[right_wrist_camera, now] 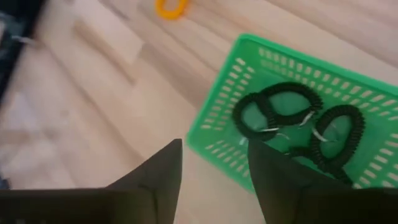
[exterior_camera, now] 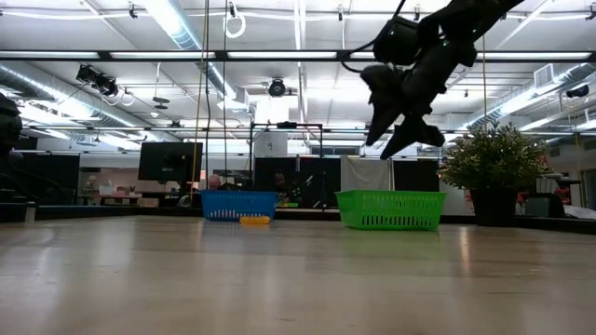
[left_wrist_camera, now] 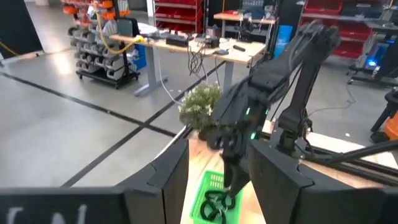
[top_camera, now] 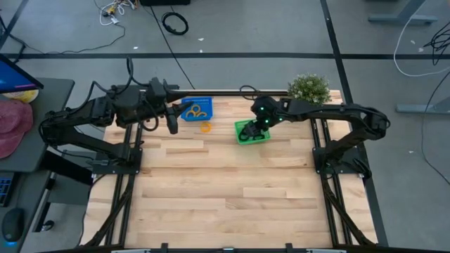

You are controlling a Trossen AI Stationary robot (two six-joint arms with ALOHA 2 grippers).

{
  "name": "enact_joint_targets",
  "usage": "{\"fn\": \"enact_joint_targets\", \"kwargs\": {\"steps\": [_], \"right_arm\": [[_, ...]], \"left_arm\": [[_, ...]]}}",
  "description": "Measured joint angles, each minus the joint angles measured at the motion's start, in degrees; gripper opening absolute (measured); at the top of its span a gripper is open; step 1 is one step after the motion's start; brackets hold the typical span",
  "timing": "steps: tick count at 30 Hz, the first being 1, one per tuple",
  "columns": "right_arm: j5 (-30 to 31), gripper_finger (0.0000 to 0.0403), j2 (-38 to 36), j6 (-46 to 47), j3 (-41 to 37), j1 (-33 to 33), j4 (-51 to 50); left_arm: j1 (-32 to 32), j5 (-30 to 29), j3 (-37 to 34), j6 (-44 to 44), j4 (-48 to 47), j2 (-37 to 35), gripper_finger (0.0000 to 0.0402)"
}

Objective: Sort spring keychains
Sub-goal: Put the yellow spring keychain into the blue bin

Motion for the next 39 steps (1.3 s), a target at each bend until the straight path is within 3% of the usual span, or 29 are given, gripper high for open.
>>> {"fn": "enact_joint_targets", "kwargs": {"steps": [11, 14, 19, 25, 28, 32, 39], "right_arm": [[1.08, 0.0165, -14.73, -1.46, 0.02, 1.8, -0.81], [2.22, 0.0158, -17.91, -1.22, 0.02, 1.83, -0.98], [4.95, 0.0152, -21.81, -0.99, 0.02, 1.83, -1.28], [5.04, 0.015, -23.42, -1.03, 0.02, 1.8, -1.9], [4.91, 0.015, -23.76, -0.86, 0.02, 1.8, -2.99], [4.31, 0.015, -24.26, -0.58, 0.02, 1.85, -4.35], [4.32, 0.015, -24.41, -0.53, 0.02, 1.91, -4.63]], "left_arm": [[-0.02, -2.74, 0.03, -4.57, -0.65, 2.3, 0.0165], [-0.02, -9.0, -0.07, -8.1, -0.57, 3.14, 0.0165], [0.0, -23.19, -0.04, -22.07, 2.21, 7.0, 0.0165], [0.29, -31.98, 0.02, -35.16, 6.61, 13.97, 0.0163], [2.06, -29.99, 0.0, -41.49, 2.36, 16.16, 0.0151], [7.07, -18.92, 0.0, -49.39, -7.5, 17.46, 0.0119], [14.49, -5.9, 0.0, -49.12, -11.94, 21.47, 0.0051]]}}
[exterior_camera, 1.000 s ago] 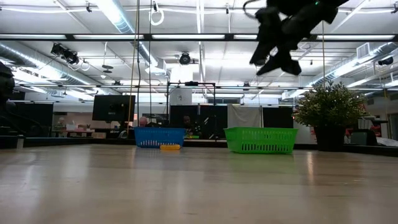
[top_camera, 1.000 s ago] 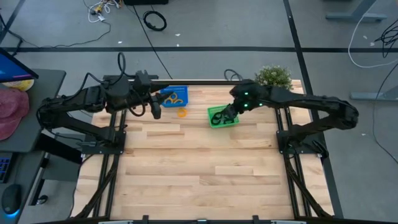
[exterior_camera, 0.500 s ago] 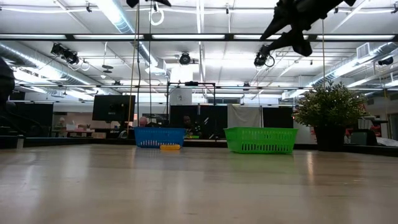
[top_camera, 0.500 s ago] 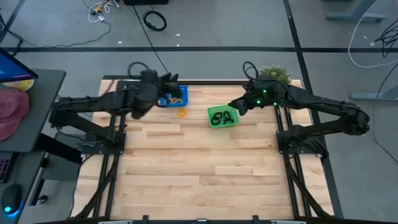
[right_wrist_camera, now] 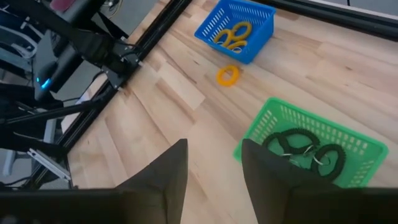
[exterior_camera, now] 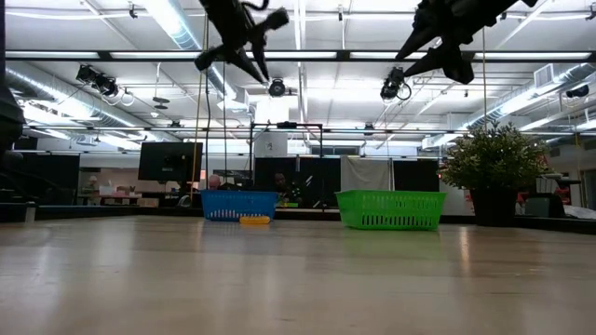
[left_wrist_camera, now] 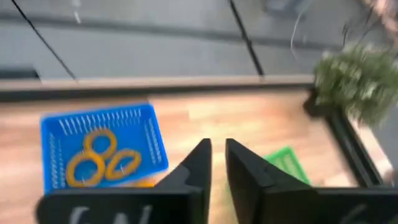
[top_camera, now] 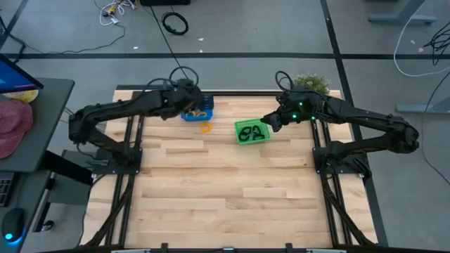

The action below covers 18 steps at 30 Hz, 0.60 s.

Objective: Sort spring keychains
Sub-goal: Put the yellow spring keychain into the blue bin

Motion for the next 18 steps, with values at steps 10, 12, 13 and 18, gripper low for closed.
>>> {"fn": "enact_joint_targets", "kwargs": {"steps": [10, 12, 13, 18], "right_arm": [[0.03, 0.015, 0.0, -0.48, 0.0, 0.02, 0.16], [0.08, 0.015, 0.0, -0.52, 0.0, 0.02, 0.16], [0.09, 0.015, 0.0, -0.58, 0.0, 0.02, 0.17], [0.24, 0.015, 0.02, -1.44, 0.0, 0.02, 1.45]], "left_arm": [[8.02, 18.94, 0.0, 1.33, -9.17, 6.43, 0.0009], [8.02, 20.94, 0.0, 1.37, -9.77, 7.82, 0.0009], [7.91, 22.06, 0.0, 1.39, -9.59, 8.48, 0.0009], [7.8, 25.1, 0.0, -0.15, -9.2, 12.05, 0.0022]]}}
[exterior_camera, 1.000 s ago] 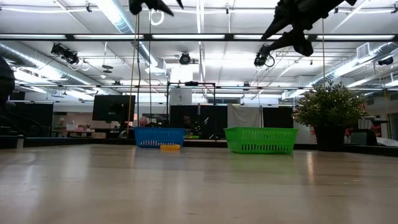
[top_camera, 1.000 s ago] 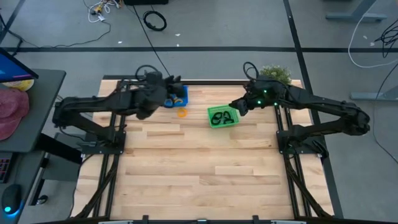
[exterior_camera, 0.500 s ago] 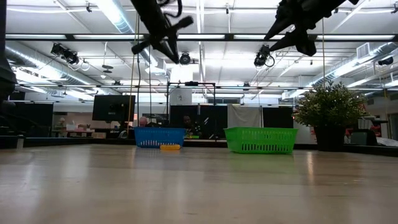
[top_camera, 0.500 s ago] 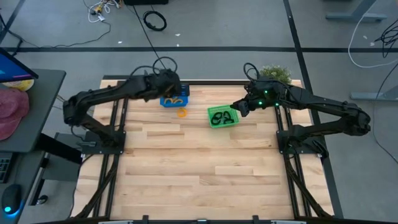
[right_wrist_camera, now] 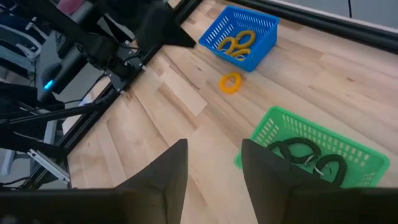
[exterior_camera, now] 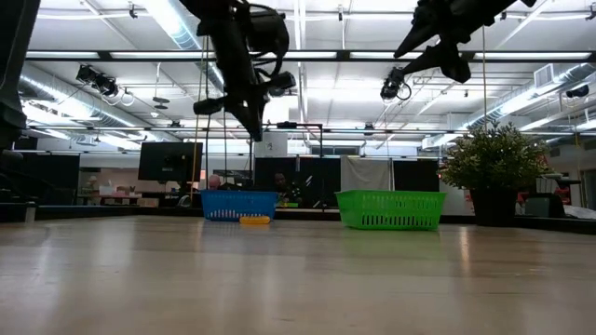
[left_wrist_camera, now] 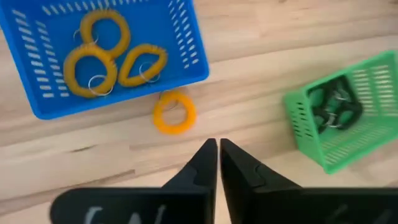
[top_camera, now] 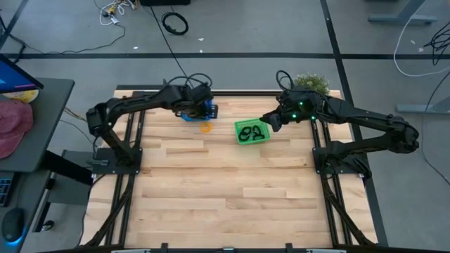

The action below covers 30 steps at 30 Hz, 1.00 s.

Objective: Sort spring keychains
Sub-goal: Put the yellow spring keychain into the blue bin

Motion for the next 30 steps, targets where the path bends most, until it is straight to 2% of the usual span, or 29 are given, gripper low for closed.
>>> {"fn": "enact_joint_targets", "kwargs": {"steps": [5, 14, 18, 23, 30], "right_arm": [[0.44, 0.015, 0.01, -0.23, 0.0, 0.0, 0.54], [0.42, 0.015, 0.03, -0.42, 0.0, 0.0, 0.54], [0.42, 0.015, 0.03, -1.11, 0.0, 0.0, 0.52], [0.43, 0.015, 0.03, -1.42, 0.0, 0.0, 0.52], [0.42, 0.015, 0.05, -1.53, 0.0, 0.0, 0.48]], "left_arm": [[0.07, 0.78, 0.0, -5.27, -1.2, 3.44, 0.0061], [-0.28, -0.01, 0.0, -5.43, -1.41, 7.76, 0.0157], [-0.26, -0.06, 0.0, -5.88, -2.01, 9.15, 0.0188], [-0.22, 0.12, 0.0, -5.89, -2.31, 11.76, 0.0197], [-0.39, 0.37, 0.0, -5.94, -2.94, 14.72, 0.0186]]}}
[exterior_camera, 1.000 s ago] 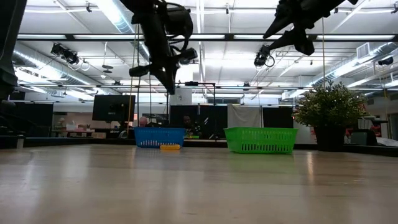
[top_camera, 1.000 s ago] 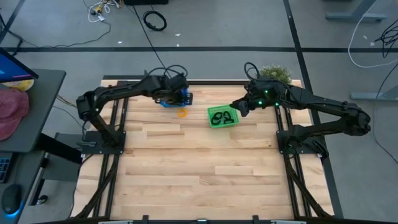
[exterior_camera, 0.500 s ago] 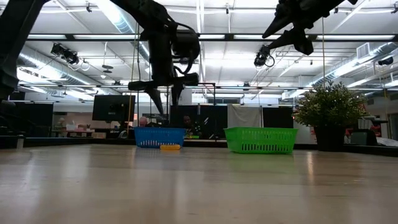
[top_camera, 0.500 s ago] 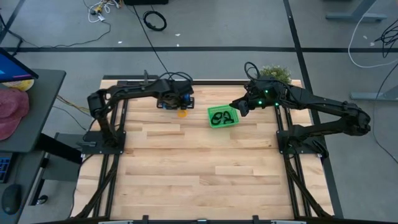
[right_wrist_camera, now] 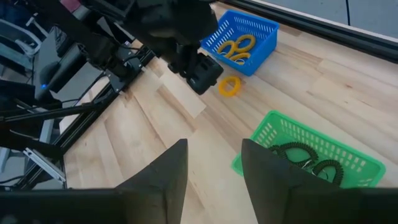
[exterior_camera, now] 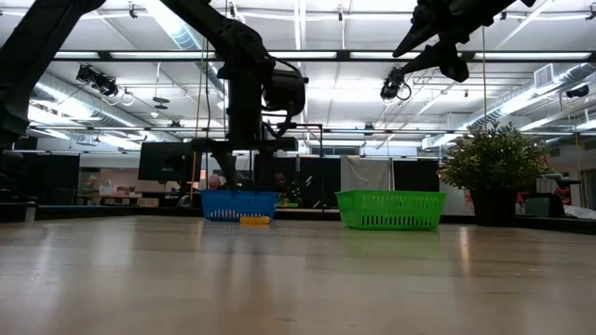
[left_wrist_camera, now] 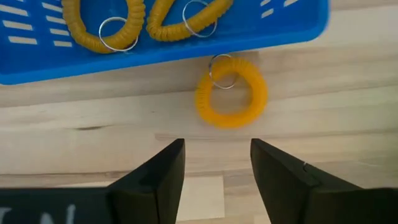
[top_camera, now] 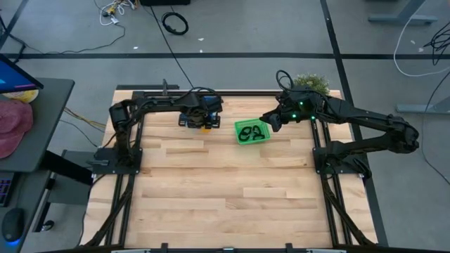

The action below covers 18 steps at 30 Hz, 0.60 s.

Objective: Sort spring keychains
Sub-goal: Put the yellow spring keychain into the blue bin

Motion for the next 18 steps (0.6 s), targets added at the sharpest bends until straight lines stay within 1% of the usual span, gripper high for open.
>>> {"fn": "enact_joint_targets", "kwargs": {"steps": [3, 8, 18], "right_arm": [[0.0, 0.015, 0.0, 0.03, 0.0, 0.0, -0.01], [0.0, 0.015, 0.0, 0.02, 0.0, 0.0, -0.02], [-0.01, 0.015, 0.0, 0.26, -0.02, -0.01, -0.01]], "left_arm": [[0.01, -0.41, 0.0, -0.2, 0.09, 1.13, 0.0182], [0.0, -2.92, 0.0, -0.41, 0.77, 2.73, 0.0181], [-0.24, -6.03, -0.04, -0.4, 2.33, 4.49, 0.0181]]}}
